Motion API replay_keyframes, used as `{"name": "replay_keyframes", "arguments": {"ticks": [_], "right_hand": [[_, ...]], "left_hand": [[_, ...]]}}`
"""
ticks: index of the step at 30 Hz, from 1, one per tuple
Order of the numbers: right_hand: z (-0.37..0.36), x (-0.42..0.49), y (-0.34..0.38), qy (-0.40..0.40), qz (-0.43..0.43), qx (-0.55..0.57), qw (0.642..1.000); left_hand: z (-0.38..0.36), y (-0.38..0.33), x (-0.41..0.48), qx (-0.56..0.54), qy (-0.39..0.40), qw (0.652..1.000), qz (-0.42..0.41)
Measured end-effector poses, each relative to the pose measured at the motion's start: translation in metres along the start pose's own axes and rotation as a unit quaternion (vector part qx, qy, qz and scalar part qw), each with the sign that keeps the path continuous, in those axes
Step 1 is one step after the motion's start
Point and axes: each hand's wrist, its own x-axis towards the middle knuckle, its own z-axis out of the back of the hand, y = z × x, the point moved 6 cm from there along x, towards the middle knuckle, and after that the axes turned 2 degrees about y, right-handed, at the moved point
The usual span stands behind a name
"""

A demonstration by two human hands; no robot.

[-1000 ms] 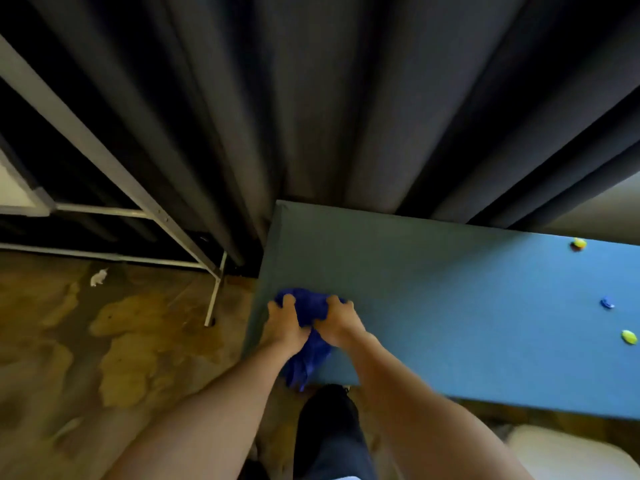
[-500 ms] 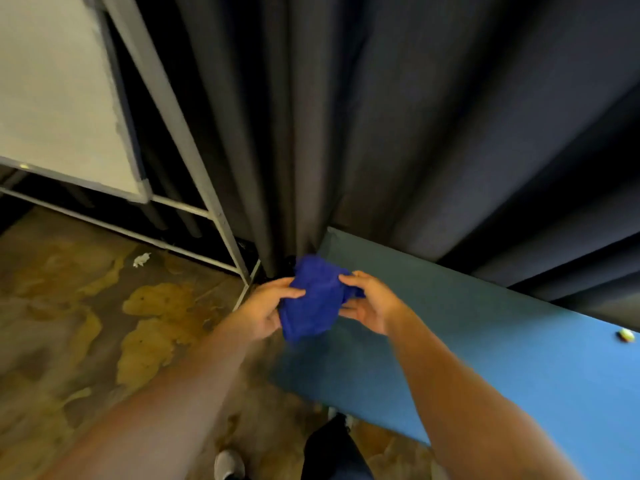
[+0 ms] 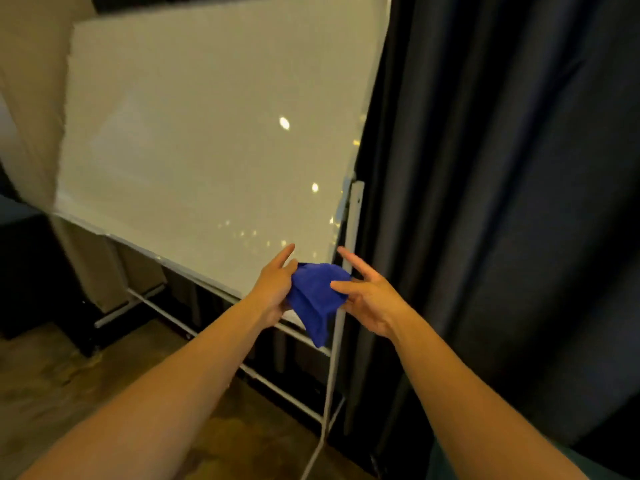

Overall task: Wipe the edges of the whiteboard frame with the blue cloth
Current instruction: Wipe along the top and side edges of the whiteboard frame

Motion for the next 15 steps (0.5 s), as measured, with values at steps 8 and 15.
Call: {"name": "replay_keyframes", "arguments": {"ticks": [8, 15], "right_hand": [[-0.092, 0.088, 0.109, -0.058, 0.085, -0.303, 0.947], [-0.133, 0.180, 0.176, -0.041, 0.192, -0.507, 0.839]], "left_hand": [[0.070, -0.116, 0.023, -0.066, 0.014, 0.996, -0.054], [0.106, -0.220, 0.079, 0.289, -0.033, 0.894, -0.340]]}}
